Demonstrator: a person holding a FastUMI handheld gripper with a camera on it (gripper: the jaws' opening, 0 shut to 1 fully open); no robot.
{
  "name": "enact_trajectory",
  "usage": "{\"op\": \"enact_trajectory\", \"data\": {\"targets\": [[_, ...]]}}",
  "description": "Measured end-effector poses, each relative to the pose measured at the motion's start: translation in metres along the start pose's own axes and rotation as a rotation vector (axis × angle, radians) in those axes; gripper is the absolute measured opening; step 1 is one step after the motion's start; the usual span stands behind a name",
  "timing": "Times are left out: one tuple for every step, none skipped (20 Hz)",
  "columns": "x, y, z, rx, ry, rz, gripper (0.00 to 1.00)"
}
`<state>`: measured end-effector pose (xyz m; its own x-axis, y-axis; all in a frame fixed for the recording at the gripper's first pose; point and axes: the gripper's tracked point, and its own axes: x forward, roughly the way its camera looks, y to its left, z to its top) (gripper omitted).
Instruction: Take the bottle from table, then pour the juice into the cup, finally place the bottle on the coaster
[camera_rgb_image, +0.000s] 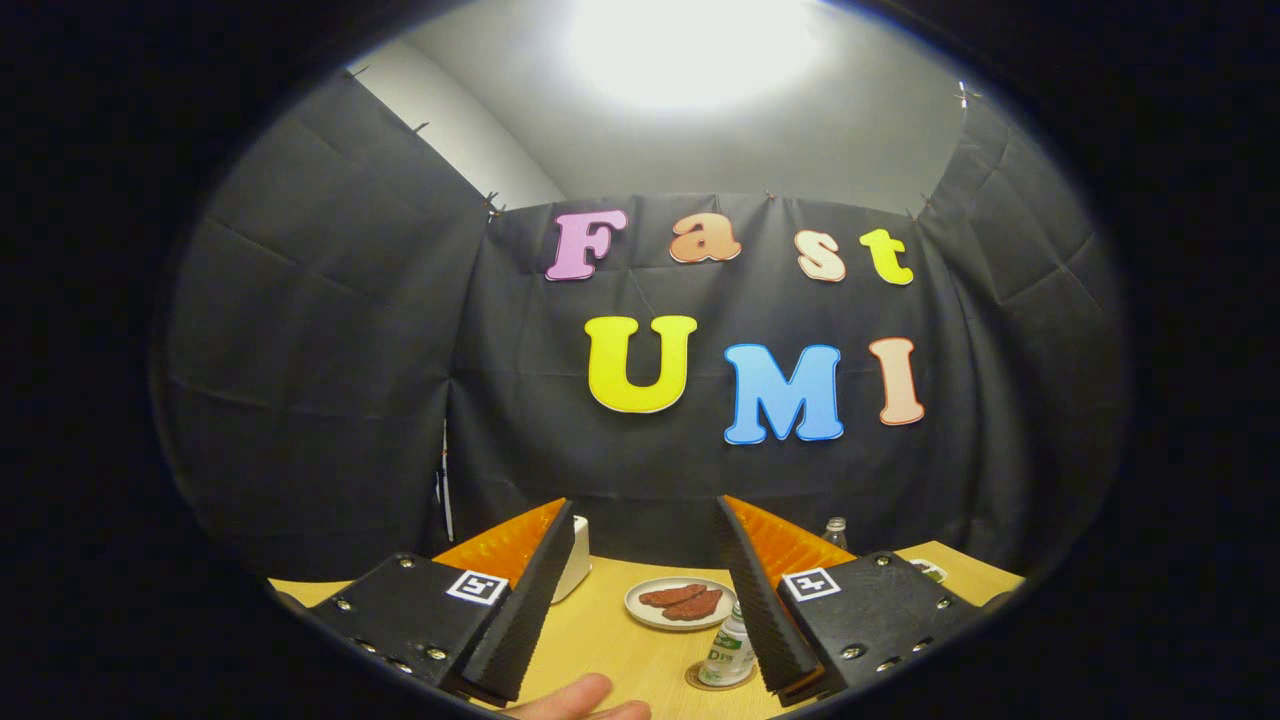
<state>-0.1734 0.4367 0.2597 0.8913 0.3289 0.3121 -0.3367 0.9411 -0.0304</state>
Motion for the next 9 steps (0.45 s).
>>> {"op": "enact_trajectory", "data": {"targets": [[0.0,0.001,0.001,0.01,-0.01,0.009,0.85],[-0.004,-0.001,0.002,0.016,-0.019,0.012,0.85],[-0.005,-0.004,0.003,0.019,-0.025,0.007,0.85],[-0.006,-0.007,0.004,0.021,-0.031,0.002,0.85],[-0.007,-0.009,0.006,0.026,-0.038,-0.002,0.85],[-0.007,-0.011,0.006,0.033,-0.042,-0.006,0.85],[-0.008,-0.014,0.005,0.043,-0.041,-0.011,0.85],[-0.009,-0.018,0.003,0.057,-0.041,-0.018,0.85],[-0.009,-0.022,0.002,0.075,-0.042,-0.025,0.85]]}}
